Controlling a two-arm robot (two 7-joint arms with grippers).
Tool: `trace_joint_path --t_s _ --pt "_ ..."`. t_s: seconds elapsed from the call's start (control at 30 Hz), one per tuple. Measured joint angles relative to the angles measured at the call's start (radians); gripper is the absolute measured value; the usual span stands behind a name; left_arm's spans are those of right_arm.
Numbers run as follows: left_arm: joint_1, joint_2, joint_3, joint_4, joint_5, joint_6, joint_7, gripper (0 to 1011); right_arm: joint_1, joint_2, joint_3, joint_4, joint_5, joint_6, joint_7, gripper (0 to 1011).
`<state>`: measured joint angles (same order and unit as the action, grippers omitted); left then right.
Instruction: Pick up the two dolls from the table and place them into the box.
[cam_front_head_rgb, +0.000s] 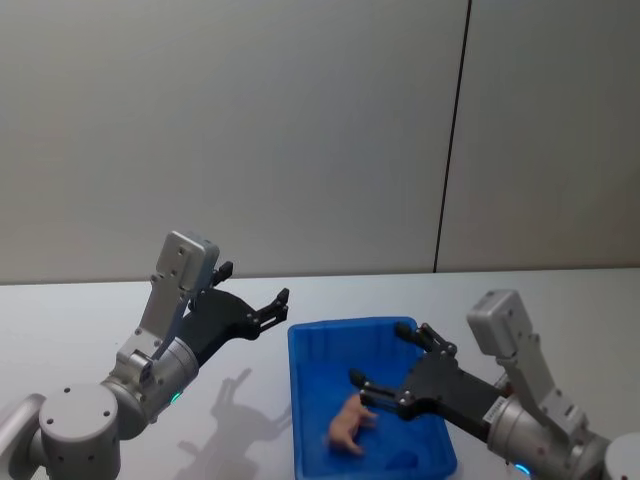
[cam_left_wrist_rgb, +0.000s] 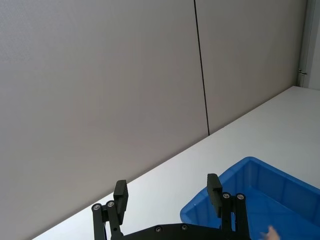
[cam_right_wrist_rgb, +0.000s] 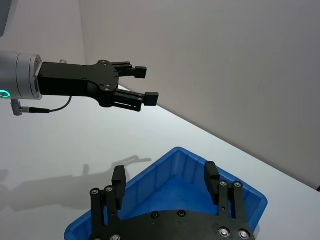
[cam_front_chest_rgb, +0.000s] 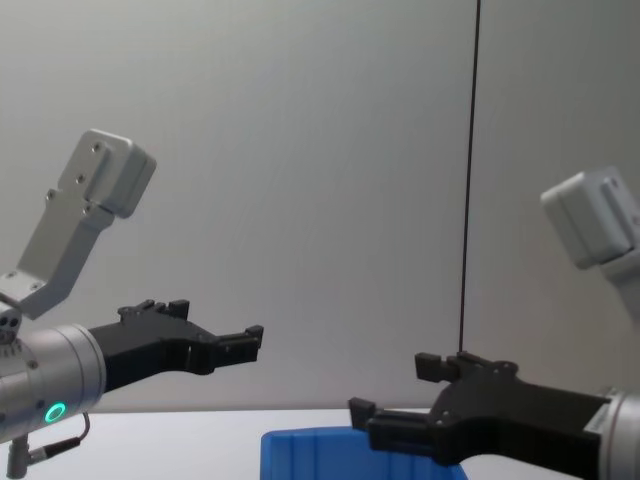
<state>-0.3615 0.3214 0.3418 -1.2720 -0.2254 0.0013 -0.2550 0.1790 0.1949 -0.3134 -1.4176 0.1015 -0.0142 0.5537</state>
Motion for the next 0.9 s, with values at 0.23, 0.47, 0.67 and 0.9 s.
trace_joint_path --t_s 0.23,0.47,0.67,0.9 --pt "0.0 0.0 0.0 0.0 0.0 0.0 0.0 1001 0.009 -0.01 -0.007 0.013 -0.005 0.002 -0.022 1000" --pt "0.0 0.0 0.0 0.0 0.0 0.0 0.0 1001 -0.003 -0.004 -0.004 0.002 -0.002 0.022 -0.088 1001" --pt "0.0 0.0 0.0 0.0 0.0 0.0 0.0 1001 -0.023 0.006 0.003 -0.021 0.005 0.047 -0.147 1001" --pt "0.0 0.0 0.0 0.0 0.0 0.0 0.0 1001 -0.062 0.024 0.012 -0.067 0.015 0.095 -0.249 1000"
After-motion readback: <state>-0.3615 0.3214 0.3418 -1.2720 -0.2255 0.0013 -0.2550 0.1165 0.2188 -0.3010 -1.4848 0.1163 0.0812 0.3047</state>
